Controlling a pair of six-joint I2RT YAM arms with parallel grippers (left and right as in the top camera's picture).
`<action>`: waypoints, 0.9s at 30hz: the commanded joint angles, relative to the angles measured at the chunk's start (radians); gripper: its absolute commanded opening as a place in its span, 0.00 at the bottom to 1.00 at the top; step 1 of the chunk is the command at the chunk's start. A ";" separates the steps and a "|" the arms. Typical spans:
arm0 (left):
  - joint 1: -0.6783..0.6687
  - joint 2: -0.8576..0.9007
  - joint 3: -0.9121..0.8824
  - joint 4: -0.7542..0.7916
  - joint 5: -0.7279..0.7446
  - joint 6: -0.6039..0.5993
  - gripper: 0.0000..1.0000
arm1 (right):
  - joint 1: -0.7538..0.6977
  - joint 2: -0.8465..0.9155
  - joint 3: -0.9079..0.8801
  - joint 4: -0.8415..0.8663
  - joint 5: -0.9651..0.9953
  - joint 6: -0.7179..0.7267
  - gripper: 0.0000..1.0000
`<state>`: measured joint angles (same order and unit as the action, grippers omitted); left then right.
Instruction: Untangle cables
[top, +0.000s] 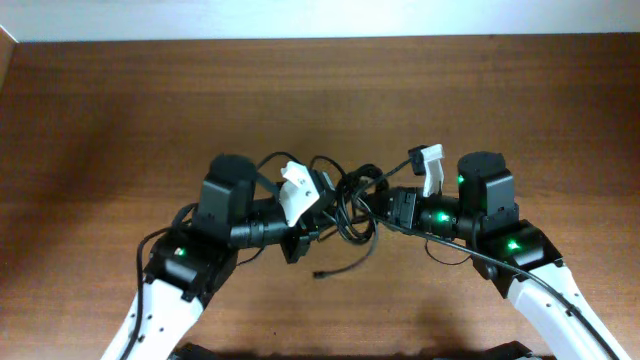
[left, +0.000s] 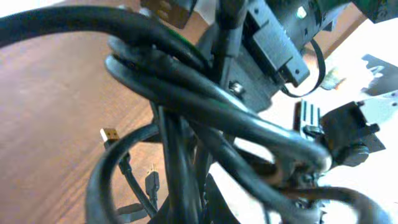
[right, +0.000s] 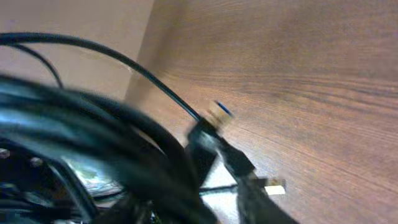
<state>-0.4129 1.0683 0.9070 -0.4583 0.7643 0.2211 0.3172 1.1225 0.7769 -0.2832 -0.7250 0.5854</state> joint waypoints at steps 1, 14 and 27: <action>0.002 -0.124 0.010 -0.007 -0.166 0.020 0.00 | -0.005 -0.005 0.005 0.003 -0.019 -0.014 0.92; 0.002 -0.127 0.010 -0.081 -0.413 -0.167 0.00 | 0.004 -0.005 0.005 0.162 -0.470 -0.301 0.87; 0.001 -0.047 0.010 0.025 -0.020 -0.329 0.00 | 0.082 -0.005 0.005 0.193 -0.396 -0.368 0.06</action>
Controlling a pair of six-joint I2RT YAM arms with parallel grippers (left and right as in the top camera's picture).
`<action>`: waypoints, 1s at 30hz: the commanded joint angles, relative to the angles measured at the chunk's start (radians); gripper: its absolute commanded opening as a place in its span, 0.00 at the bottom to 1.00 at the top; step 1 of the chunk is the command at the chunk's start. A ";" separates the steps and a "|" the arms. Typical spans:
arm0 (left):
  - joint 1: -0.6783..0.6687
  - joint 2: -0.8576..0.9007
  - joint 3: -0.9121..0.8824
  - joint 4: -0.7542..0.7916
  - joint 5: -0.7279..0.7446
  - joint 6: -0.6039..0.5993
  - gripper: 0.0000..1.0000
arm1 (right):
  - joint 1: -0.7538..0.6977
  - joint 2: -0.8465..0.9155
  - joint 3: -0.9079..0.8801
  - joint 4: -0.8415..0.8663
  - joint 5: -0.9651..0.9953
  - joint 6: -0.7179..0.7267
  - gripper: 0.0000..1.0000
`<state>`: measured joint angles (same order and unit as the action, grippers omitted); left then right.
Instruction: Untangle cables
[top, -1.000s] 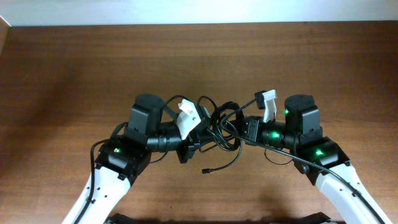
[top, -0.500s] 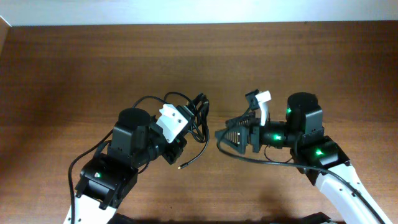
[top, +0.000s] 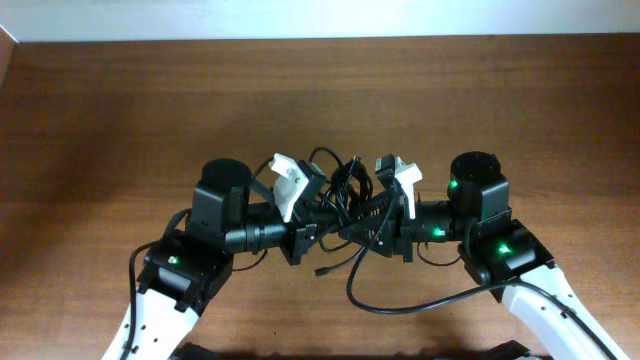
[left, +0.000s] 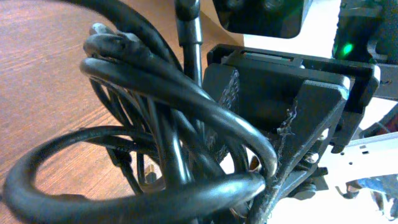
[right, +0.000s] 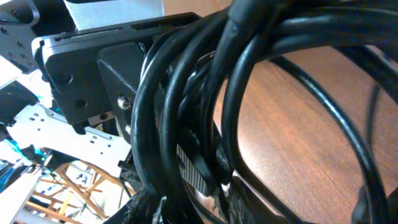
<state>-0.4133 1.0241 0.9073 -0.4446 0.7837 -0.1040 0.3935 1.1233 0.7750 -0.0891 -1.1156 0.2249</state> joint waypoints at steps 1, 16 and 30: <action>0.002 -0.003 0.010 0.006 -0.112 -0.004 0.00 | 0.006 -0.006 0.007 -0.001 -0.006 -0.008 0.04; 0.004 -0.002 0.010 -0.205 -0.922 0.075 0.00 | 0.003 -0.006 0.007 -0.339 0.795 0.466 0.04; 0.004 -0.002 0.010 -0.219 -0.362 0.221 0.00 | 0.004 -0.006 0.007 -0.057 0.240 0.194 0.69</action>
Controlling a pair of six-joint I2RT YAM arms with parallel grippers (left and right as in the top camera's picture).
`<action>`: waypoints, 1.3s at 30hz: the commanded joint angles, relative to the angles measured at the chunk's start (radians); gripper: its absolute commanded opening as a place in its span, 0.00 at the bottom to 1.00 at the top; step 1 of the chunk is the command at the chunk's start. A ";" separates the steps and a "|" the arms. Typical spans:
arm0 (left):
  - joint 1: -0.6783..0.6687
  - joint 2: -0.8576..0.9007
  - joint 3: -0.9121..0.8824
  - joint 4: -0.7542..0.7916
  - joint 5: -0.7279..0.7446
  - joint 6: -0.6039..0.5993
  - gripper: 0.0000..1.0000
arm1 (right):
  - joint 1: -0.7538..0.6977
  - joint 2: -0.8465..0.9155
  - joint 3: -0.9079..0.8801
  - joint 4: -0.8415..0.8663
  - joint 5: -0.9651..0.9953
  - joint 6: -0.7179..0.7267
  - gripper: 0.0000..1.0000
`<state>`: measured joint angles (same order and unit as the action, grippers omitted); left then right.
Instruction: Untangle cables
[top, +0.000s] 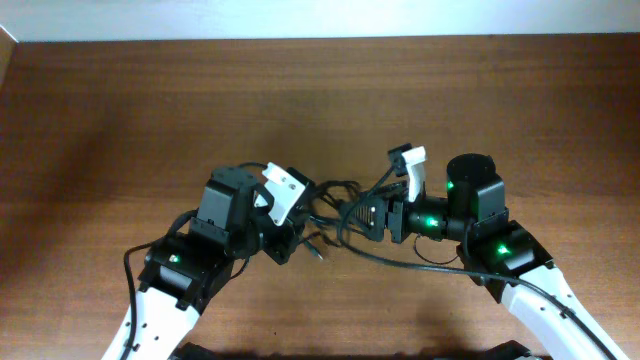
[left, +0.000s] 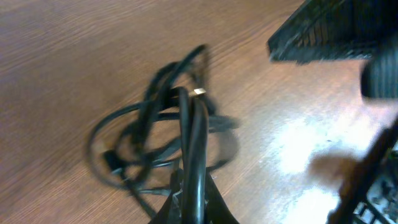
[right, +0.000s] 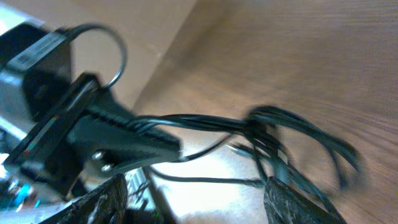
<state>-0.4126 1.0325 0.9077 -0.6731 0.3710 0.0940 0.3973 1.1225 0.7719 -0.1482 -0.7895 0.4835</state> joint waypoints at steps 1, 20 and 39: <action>0.003 -0.011 0.010 0.020 0.036 -0.006 0.00 | 0.000 -0.005 0.010 -0.015 -0.059 -0.064 0.69; 0.003 -0.013 0.010 0.338 0.296 -0.527 0.00 | 0.001 -0.003 0.010 -0.314 0.537 0.066 0.69; 0.003 -0.013 0.010 0.306 0.168 -0.573 0.00 | -0.142 -0.003 0.010 -0.363 0.103 -0.398 0.70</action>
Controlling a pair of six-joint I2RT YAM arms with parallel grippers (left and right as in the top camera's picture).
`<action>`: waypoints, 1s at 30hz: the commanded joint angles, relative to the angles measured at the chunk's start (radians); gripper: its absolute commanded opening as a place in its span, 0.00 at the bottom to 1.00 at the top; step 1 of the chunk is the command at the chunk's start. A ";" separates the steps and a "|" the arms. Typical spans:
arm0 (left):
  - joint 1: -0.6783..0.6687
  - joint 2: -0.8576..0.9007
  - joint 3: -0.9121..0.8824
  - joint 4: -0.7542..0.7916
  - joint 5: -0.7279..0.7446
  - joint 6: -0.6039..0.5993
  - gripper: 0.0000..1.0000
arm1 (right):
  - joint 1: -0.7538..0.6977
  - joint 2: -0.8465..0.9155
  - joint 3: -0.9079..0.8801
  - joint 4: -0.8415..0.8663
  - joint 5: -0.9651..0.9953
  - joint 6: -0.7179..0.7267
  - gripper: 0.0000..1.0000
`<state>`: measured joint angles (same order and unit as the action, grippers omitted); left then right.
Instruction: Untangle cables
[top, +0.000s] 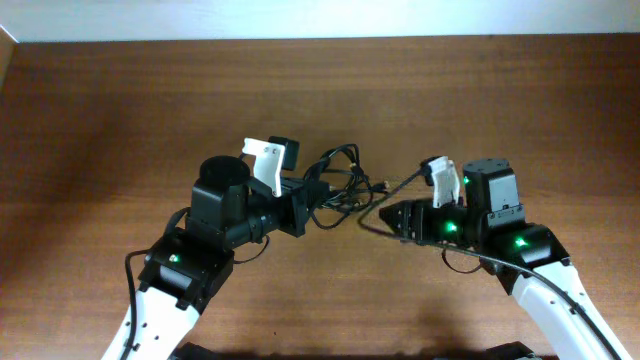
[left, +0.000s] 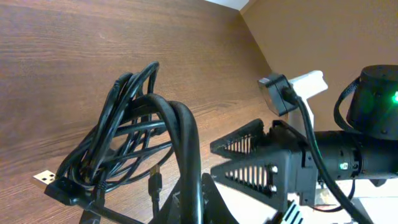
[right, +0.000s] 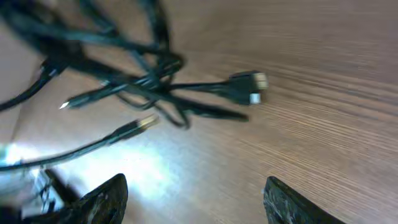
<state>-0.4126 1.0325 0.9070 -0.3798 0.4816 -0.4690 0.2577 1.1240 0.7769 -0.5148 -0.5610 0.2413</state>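
The black cable tangle (top: 338, 183) hangs from my left gripper (top: 303, 208), just off the wooden table. In the left wrist view a thick cable (left: 186, 143) runs down between the jaws of the left gripper (left: 190, 202), which is shut on it, and the looped tangle (left: 121, 146) spreads to the left with a gold USB plug (left: 43, 177) at its end. My right gripper (top: 392, 220) stands open to the right of the tangle, apart from it. In the right wrist view the right gripper (right: 196, 194) has nothing between its fingers; loose cable ends and a plug (right: 249, 84) lie ahead.
The brown wooden table (top: 120, 110) runs to a pale wall at the back. A black lead (top: 372, 222) curves along the front of the right gripper towards its arm. The right arm's wrist (left: 348, 152) shows in the left wrist view.
My left gripper has moved back and up the table with the tangle in it. The right gripper, open then too, has moved right and now stands clear of the cables.
At first both grippers were close together in the tangle at mid-table. Then they faced each other with cables filling both wrist views and a long loop trailing forward. Later the right gripper was open while the left held the cables low; now the two are apart.
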 joint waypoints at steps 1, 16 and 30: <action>0.003 -0.013 0.010 0.013 0.126 -0.009 0.00 | -0.003 -0.005 0.005 0.003 -0.127 -0.159 0.71; 0.001 -0.013 0.010 0.052 0.550 -0.009 0.00 | -0.001 -0.005 0.005 0.062 -0.116 -0.159 0.72; 0.003 -0.010 0.010 -0.191 -0.241 -0.010 0.00 | -0.003 -0.006 0.005 0.054 -0.030 -0.121 0.04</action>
<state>-0.4129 1.0317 0.9092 -0.5407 0.4725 -0.4805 0.2577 1.1244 0.7757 -0.4644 -0.5949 0.1070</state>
